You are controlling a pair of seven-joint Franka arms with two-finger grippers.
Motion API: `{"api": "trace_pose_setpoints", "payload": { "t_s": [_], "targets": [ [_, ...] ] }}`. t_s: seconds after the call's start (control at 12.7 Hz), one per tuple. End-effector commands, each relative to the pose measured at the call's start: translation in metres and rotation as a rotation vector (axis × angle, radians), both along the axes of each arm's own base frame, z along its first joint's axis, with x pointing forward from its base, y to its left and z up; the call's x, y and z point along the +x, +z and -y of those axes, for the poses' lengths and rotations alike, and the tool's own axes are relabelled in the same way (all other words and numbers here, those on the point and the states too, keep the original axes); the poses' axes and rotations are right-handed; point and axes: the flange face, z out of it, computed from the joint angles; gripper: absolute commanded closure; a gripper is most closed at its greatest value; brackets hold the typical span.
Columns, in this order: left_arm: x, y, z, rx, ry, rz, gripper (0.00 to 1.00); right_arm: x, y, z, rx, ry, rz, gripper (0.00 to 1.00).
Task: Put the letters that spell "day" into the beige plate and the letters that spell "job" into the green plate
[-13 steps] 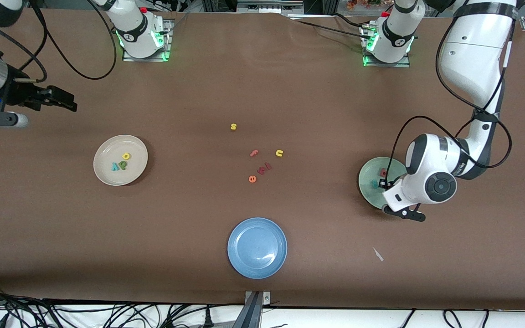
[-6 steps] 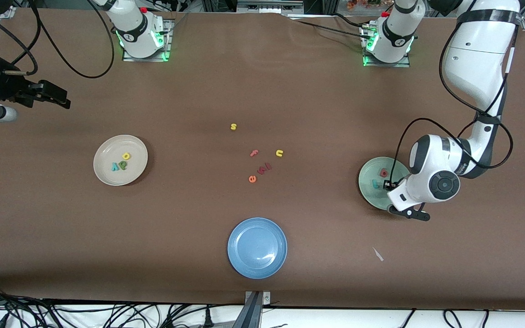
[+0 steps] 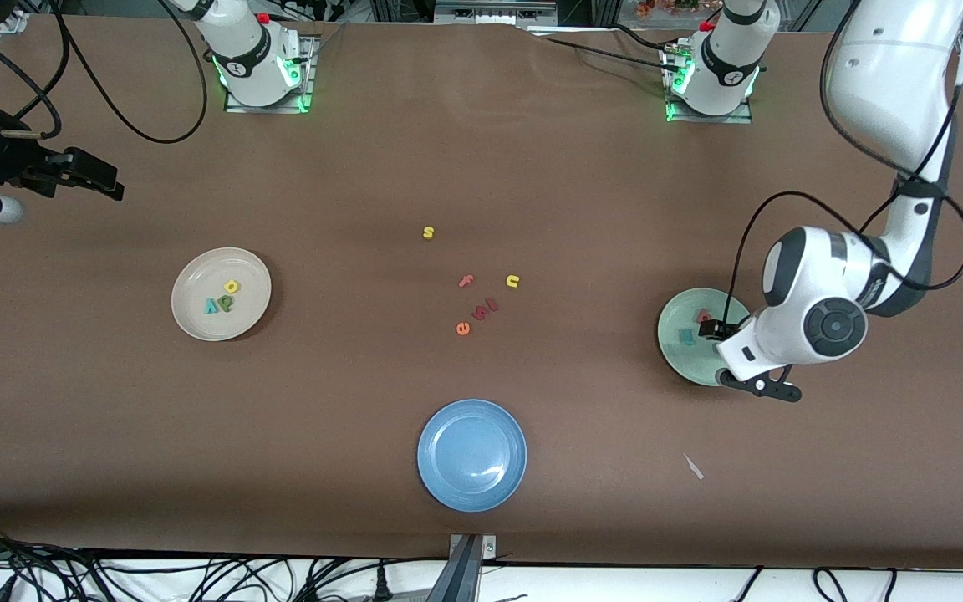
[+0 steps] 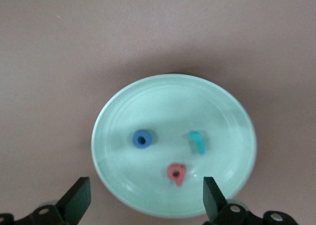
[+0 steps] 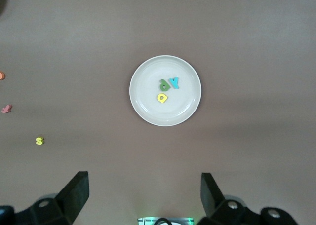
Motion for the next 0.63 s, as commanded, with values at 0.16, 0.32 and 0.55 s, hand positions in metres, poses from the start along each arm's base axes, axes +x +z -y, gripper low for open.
{"api": "trace_pose_setpoints", "payload": {
  "t_s": [0.16, 0.32, 0.55],
  "targets": [
    [-0.001, 0.137, 0.037, -0.026, -0.050, 0.046, 0.00, 0.007, 0.007, -0.003, -0.019, -0.009, -0.019, 0.00],
    [0.003, 0.188, 0.037, -0.038, -0.045, 0.118, 0.00, 0.008, 0.007, -0.005, -0.018, -0.008, -0.011, 0.00],
    [-0.005, 0.233, 0.014, -0.035, -0.009, 0.171, 0.00, 0.008, 0.006, -0.007, -0.016, -0.003, -0.011, 0.00]
  ]
}}
